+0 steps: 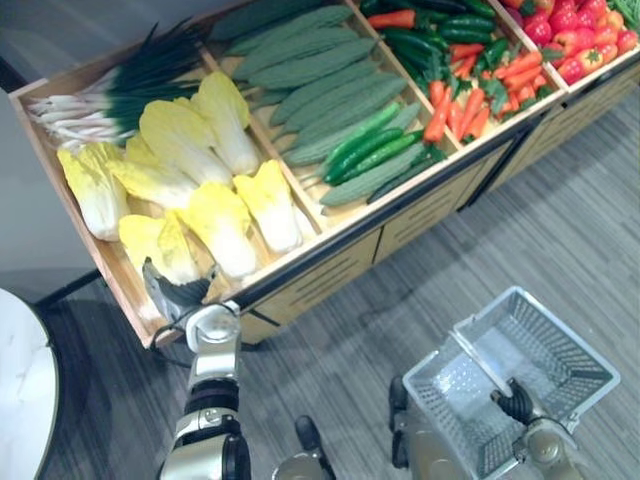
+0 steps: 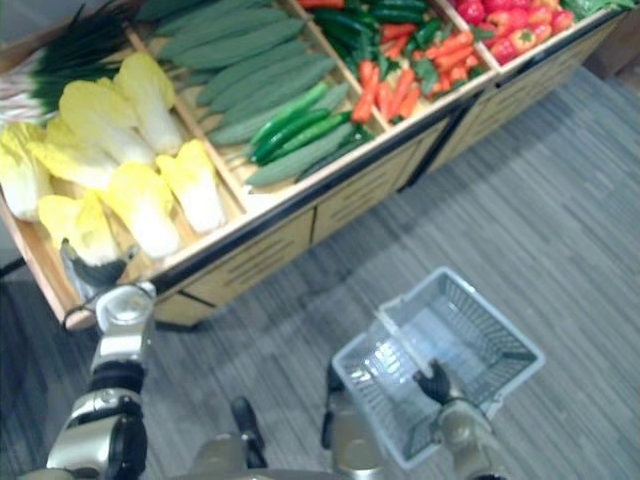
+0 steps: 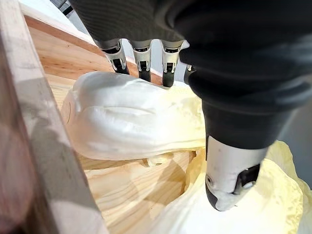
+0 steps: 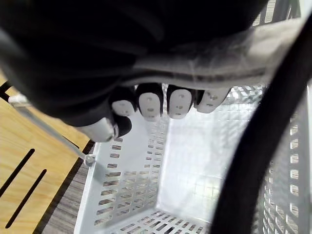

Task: Pick vegetable in the basket

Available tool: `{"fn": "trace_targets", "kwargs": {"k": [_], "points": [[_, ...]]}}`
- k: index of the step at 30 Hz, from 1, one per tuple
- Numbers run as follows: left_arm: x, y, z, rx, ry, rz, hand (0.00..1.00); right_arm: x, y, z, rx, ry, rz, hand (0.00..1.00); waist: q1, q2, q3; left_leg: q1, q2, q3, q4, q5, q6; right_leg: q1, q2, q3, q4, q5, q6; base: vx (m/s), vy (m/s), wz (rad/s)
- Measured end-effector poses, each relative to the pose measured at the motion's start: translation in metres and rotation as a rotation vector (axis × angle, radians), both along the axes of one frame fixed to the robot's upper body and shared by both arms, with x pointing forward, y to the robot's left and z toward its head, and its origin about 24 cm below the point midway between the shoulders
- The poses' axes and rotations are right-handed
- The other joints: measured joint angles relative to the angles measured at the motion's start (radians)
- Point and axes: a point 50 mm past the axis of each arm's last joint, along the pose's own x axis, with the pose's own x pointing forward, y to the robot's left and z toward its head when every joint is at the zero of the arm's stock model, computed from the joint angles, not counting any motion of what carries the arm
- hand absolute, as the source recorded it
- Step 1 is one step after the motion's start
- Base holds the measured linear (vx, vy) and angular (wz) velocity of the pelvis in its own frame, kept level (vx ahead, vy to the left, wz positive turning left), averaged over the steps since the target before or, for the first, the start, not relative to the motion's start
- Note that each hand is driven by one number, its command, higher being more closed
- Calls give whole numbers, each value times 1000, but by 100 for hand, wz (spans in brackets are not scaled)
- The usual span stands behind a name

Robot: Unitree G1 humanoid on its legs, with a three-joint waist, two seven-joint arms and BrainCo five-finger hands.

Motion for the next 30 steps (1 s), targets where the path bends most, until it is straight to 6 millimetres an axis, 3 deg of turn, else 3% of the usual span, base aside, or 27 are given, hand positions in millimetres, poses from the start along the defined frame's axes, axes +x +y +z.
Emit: {"fn": "trace_targets", "kwargs": {"k": [13, 14, 18, 30], "points": [[5, 22, 0, -123, -1, 94, 0, 8, 5, 1, -7, -18, 28, 100, 3, -11, 26, -18, -6, 3, 0, 0, 0, -25, -4, 7, 11, 0, 0, 4, -8, -1], [6, 25, 2, -130, -6, 103, 100, 10, 6, 2, -7, -24, 38, 100, 3, -14, 36, -18, -6, 4, 0, 1, 1, -26, -4, 9, 11, 0, 0, -2, -34, -3], [6, 37, 5, -137, 6, 133, 100, 11, 6, 3, -9, -30, 48, 100, 4, -21, 48, -19, -8, 5, 0, 1, 1, -27, -4, 12, 11, 1, 1, 0, 0, 0], [18, 48, 27, -128, -37, 140, 100, 18, 9, 5, -18, -39, 92, 100, 6, -44, 67, -46, -13, 8, 0, 10, 11, -42, -6, 31, -22, 37, -1, -3, -6, -1]]}}
